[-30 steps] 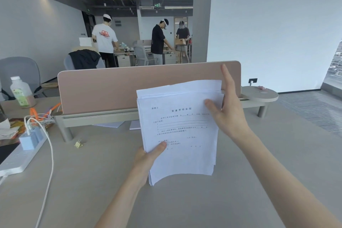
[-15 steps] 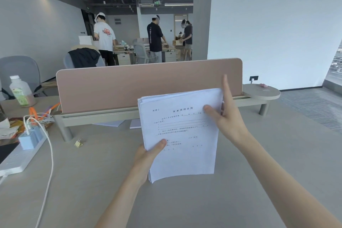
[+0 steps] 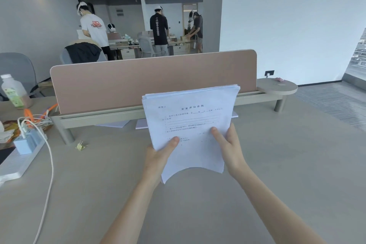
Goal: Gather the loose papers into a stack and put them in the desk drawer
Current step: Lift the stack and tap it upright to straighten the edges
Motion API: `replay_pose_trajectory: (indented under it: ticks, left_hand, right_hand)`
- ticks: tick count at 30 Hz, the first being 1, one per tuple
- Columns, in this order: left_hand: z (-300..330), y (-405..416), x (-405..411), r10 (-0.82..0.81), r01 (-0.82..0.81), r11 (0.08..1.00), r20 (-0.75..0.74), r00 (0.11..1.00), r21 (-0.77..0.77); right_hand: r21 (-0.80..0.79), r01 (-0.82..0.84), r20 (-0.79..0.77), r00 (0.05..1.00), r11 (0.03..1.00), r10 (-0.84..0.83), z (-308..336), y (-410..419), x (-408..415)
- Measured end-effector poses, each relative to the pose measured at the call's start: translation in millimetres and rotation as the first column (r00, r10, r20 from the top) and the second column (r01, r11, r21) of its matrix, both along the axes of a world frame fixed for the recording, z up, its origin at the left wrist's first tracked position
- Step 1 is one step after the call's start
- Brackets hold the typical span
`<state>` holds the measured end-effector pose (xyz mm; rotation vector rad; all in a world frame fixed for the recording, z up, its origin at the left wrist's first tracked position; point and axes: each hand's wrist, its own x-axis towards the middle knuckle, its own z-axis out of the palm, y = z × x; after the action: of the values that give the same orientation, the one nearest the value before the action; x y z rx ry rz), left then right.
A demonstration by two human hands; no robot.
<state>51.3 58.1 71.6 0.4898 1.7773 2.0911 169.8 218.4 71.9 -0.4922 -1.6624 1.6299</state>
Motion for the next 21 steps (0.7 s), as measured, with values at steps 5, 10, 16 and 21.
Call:
replay_pose_trajectory:
  ticks: [5,10,16,21]
  left_hand:
    - [-16.2,0.3,0.1,0.025,-0.025,0.999,0.011,1.0,-0.04]
    - [-19.4,-0.4,1.4,0.009,-0.01,0.999,-0.003,1.0,-0.046]
    - [-20.7,-0.8,-3.0,-0.003,0.006,0.996,0.028,1.0,-0.086]
    - [-8.1,-4.1,-2.7,-0.109,0.114,0.977,0.039,0.993,-0.18]
  right_hand:
    - [-0.036,0.062,0.02,0.998,0.997,-0.061,-24.0,-0.7,0.2]
    - [-0.035,0.042,0.047,0.998,0.998,-0.041,-28.1,-3.0,-0.5]
    - [-0.021,-0.009,0.121,0.993,1.0,0.012,-23.6,3.5,-2.2]
    - [-0.048,0.077,0.175,0.982,0.996,-0.068,-8.0,13.2,13.2]
